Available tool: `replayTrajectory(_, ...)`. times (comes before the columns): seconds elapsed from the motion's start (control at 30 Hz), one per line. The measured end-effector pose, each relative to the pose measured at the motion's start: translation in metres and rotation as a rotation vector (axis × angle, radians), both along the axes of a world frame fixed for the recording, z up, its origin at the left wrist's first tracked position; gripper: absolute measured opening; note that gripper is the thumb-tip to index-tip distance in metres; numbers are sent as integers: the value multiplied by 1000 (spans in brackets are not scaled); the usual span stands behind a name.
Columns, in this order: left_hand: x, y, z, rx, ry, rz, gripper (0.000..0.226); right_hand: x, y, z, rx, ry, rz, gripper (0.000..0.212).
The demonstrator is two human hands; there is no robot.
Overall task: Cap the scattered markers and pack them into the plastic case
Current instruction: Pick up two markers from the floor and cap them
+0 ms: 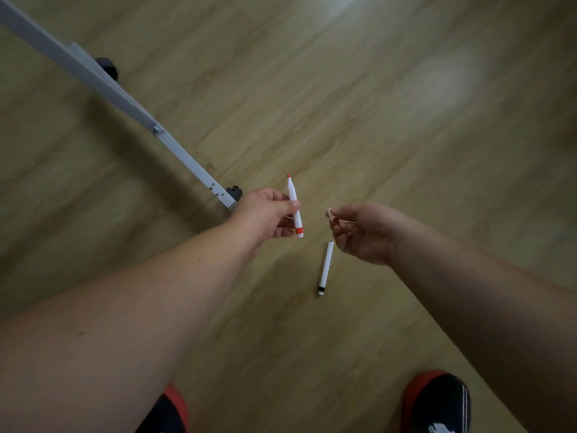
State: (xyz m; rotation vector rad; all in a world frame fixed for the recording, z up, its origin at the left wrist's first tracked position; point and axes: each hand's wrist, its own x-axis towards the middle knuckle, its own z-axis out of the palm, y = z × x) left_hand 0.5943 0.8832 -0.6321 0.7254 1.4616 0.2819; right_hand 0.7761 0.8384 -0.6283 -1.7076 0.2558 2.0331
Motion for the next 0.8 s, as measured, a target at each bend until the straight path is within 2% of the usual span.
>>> replayTrajectory(0.2,5,-1,20,18,-42,3,8,1,-6,26,-105,135,-50,18)
replayTrajectory(0.5,7,-7,24,3,-94,-6,8,-5,-14,23,-139,149,-98,20)
replayTrajectory(0.67,5,-9,28,-12,-81,-47,18,-9,-16,24,-139,128,-74,17)
replayTrajectory(0.8,2,-10,33,1,-74,-72,17,-11,-17,26,-125,107,-52,15)
